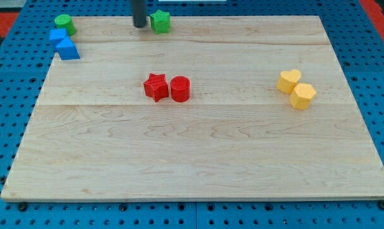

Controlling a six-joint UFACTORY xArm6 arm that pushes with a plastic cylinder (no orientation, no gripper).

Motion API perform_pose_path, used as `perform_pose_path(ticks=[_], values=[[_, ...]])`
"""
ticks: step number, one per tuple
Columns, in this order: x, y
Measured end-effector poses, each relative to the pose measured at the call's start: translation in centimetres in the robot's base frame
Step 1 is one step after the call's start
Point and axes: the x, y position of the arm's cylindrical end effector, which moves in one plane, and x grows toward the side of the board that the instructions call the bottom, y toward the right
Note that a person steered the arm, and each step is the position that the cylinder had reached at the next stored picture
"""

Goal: Touch the green circle

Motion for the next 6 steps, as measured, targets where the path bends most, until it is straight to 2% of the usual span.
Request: perform_pose_path(ticks=[3,4,5,6], values=[[0.0,-4.4],[0.1,-7.8],[0.2,-16.0],[0.3,-16.2]])
